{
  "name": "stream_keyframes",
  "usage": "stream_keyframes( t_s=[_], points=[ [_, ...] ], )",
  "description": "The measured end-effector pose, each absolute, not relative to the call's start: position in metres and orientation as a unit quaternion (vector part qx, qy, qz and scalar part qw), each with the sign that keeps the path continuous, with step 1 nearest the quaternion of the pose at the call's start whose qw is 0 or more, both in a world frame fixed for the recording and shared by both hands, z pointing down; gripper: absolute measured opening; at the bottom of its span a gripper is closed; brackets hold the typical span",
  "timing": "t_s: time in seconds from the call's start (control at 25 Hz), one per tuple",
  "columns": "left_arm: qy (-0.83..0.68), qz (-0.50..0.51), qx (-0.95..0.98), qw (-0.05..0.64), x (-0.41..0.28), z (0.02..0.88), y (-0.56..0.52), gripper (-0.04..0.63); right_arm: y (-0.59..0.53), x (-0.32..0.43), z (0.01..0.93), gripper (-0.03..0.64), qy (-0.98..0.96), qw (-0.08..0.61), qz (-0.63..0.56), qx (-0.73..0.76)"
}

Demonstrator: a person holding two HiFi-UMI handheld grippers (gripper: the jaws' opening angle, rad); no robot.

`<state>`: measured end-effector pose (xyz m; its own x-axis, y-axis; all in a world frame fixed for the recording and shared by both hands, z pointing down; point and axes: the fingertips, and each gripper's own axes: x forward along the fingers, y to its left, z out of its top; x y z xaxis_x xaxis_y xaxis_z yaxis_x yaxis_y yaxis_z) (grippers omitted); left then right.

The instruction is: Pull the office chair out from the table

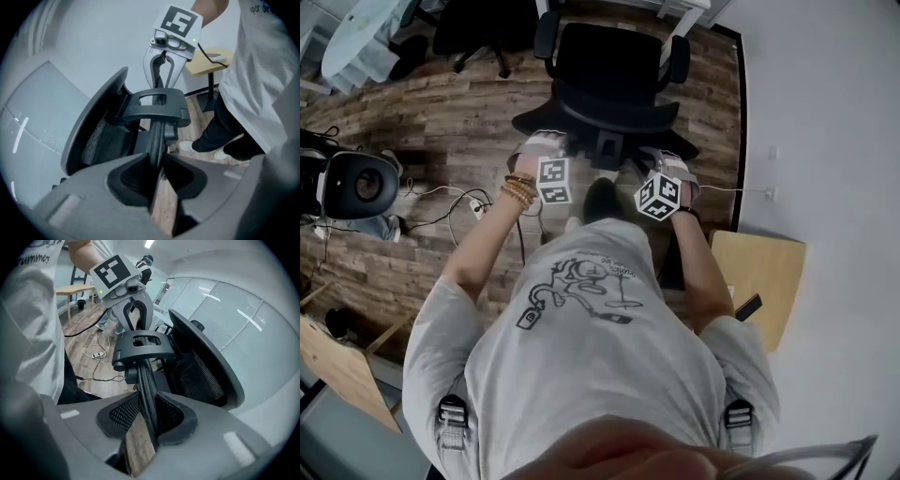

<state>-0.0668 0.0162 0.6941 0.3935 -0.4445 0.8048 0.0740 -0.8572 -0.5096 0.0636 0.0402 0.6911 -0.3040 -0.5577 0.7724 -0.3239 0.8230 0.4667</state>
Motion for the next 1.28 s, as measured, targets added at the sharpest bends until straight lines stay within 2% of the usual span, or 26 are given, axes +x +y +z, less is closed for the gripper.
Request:
stream_keyframes(
  t_s=[0.6,0.92,1.08,1.16,1.28],
  points=[
    [0.096,-0.534,-0.806,0.236,-0.059,0.691,0.106,0.097,0.124,0.073,0.689,0.121,-0.795,0.53,-0.108,0.275],
    [0.093,-0.54,-0.805,0.228,-0.061,0.685,0.103,0.1,0.12,0.07,0.681,0.124,-0.796,0.529,-0.107,0.276],
    [0.116,-0.53,-0.812,0.215,-0.061,0.678,0.097,0.123,0.115,0.068,0.678,0.132,-0.801,0.52,-0.097,0.281],
    [0.128,-0.519,-0.821,0.199,-0.061,0.67,0.103,0.124,0.119,0.066,0.672,0.156,-0.808,0.509,-0.081,0.285],
    [0.147,-0.499,-0.835,0.181,-0.062,0.647,0.11,0.124,0.125,0.062,0.649,0.141,-0.824,0.478,-0.062,0.298]
  ],
)
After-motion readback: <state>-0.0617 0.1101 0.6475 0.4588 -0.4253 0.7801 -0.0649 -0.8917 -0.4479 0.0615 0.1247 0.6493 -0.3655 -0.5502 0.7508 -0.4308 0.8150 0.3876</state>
